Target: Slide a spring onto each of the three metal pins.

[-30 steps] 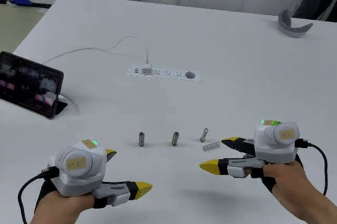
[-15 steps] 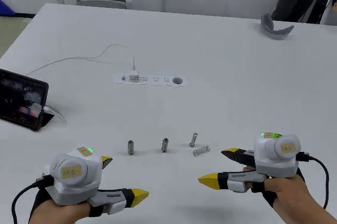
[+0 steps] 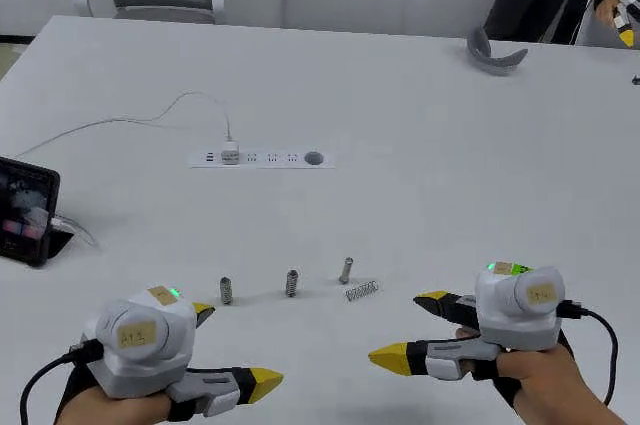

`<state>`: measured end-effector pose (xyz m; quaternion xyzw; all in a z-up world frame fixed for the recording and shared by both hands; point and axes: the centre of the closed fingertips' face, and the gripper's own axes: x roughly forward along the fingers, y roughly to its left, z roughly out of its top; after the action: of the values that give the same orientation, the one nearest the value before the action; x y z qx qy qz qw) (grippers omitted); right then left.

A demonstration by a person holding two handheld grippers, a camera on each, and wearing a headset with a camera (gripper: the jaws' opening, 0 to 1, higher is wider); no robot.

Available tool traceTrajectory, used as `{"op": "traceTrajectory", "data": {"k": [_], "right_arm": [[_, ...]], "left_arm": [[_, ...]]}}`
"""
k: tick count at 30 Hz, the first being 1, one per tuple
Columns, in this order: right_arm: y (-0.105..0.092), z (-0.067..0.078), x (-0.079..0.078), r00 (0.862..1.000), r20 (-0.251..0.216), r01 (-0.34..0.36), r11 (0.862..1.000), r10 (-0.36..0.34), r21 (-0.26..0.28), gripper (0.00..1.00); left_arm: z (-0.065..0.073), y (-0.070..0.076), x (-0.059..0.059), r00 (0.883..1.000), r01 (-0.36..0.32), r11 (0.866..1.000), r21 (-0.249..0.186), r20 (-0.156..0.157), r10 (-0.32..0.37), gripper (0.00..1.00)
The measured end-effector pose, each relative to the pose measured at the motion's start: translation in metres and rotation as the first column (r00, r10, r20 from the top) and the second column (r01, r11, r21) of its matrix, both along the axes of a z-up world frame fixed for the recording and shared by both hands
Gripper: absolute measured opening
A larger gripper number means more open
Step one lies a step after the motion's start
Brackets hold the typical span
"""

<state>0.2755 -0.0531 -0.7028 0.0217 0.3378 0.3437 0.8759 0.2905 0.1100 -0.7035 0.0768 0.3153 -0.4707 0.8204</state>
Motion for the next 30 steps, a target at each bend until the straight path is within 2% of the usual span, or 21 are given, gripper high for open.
{"op": "traceTrajectory", "data": {"k": [15, 30], "right_arm": [[-0.009, 0.002, -0.018, 1.0, -0.006, 0.016, 1.0, -0.016, -0.008, 0.79], [-0.013, 0.007, -0.024, 0.999, -0.005, 0.034, 0.999, -0.034, -0.001, 0.8]], "left_arm": [[-0.003, -0.041, -0.007, 0.995, 0.101, 0.995, -0.001, -0.001, -0.101, 0.76], [-0.002, -0.072, 0.003, 0.989, 0.147, 0.989, -0.007, 0.008, -0.147, 0.74]]}}
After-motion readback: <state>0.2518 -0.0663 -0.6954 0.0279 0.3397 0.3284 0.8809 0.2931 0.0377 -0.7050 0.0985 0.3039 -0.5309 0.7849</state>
